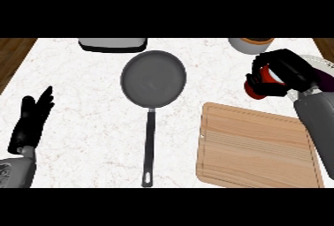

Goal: Pick the can from the cutting board and place it in the pan

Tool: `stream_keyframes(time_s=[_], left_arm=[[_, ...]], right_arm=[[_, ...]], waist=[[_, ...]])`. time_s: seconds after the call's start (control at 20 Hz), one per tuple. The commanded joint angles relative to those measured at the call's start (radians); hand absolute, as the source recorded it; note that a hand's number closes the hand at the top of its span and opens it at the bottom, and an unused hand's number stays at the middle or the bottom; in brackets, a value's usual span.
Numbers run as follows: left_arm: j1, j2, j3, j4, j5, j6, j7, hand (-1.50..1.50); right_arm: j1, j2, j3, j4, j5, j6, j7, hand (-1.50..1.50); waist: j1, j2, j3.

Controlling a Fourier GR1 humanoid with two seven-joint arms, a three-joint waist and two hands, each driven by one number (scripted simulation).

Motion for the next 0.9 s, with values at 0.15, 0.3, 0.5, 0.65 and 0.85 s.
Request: stream_keyframes(time_s=[0.15,0.3,0.5,0.65,0.85], left_arm=[[0.074,-0.003,0.002,-0.055,-0.008,-0.004,0.004,0.00],[-0.032,-0.001,0.027,0.075,-0.003,-0.011,-0.018,0.00],[0.022,0.026,0.038,0.000,0.006,-0.038,-0.008,0.00],[-0.006,0.032,0.042,-0.029,0.021,-0.052,0.056,0.00],[-0.038,-0.023,-0.001,-0.006,-0.034,0.008,0.036,0.00]], right_arm=[[-0.173,0.121,-0.049,0.120,-0.060,-0.014,-0.072,1.50],[-0.273,0.164,-0.068,0.211,-0.054,-0.009,-0.041,1.50],[-0.328,0.275,-0.068,0.313,-0.035,-0.070,0.026,1.50],[-0.378,0.360,-0.073,0.326,-0.054,-0.052,0.117,1.50],[-0.509,0.417,-0.139,0.531,-0.079,-0.107,0.103,1.50]], waist=[[-0.014,-0.009,-0.002],[-0.025,-0.006,-0.003],[-0.014,-0.006,-0.002],[-0.018,-0.009,-0.003],[0.005,0.005,-0.002]])
